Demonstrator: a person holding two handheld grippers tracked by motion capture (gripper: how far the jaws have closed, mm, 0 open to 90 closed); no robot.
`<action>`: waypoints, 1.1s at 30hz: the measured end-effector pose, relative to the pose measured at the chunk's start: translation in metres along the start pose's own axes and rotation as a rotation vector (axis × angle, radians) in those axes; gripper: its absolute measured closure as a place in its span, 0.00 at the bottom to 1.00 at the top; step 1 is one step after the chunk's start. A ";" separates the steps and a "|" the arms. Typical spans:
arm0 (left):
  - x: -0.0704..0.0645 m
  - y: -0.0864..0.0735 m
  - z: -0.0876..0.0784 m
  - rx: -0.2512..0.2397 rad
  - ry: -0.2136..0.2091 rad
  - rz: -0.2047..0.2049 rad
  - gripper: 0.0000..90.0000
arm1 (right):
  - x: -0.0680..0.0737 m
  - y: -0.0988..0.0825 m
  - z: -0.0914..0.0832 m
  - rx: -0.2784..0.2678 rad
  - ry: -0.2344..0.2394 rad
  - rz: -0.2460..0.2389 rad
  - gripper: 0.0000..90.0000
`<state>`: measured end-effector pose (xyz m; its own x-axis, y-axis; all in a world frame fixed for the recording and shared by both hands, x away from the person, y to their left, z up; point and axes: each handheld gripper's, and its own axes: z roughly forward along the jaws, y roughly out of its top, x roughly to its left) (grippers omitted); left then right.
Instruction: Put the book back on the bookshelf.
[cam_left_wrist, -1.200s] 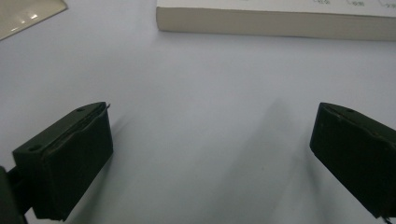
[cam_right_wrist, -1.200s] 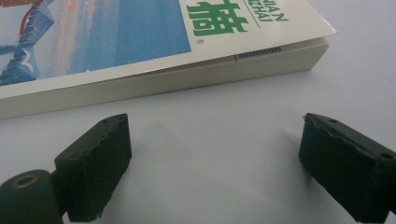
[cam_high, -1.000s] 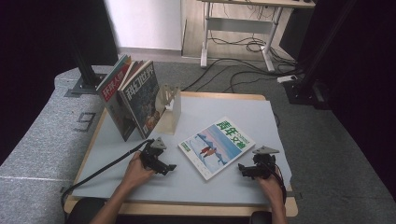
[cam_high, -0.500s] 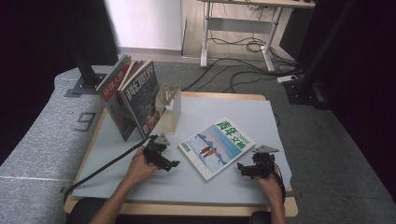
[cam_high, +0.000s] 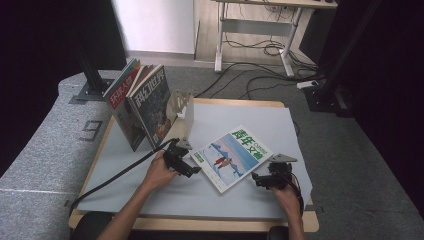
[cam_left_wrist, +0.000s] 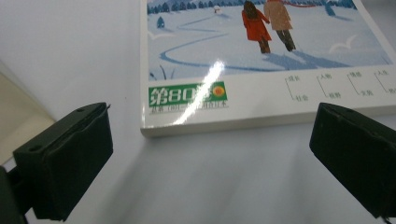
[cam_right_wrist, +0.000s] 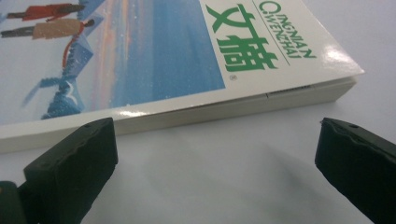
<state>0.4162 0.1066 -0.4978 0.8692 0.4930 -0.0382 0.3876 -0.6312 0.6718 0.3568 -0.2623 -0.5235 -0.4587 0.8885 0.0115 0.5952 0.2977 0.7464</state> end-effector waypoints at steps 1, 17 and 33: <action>0.000 0.002 0.002 0.003 0.000 0.002 0.00 | 0.000 0.001 0.000 -0.004 0.000 0.001 0.00; 0.013 0.002 0.022 0.005 -0.036 -0.049 0.00 | 0.010 0.008 0.005 -0.023 0.008 0.002 0.00; 0.020 0.005 0.037 0.020 -0.105 -0.108 0.00 | 0.015 0.011 0.015 -0.010 0.013 0.023 0.00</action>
<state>0.4463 0.0913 -0.5227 0.8490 0.4939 -0.1875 0.4858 -0.5904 0.6445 0.3664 -0.2405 -0.5251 -0.4536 0.8904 0.0369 0.5992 0.2741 0.7522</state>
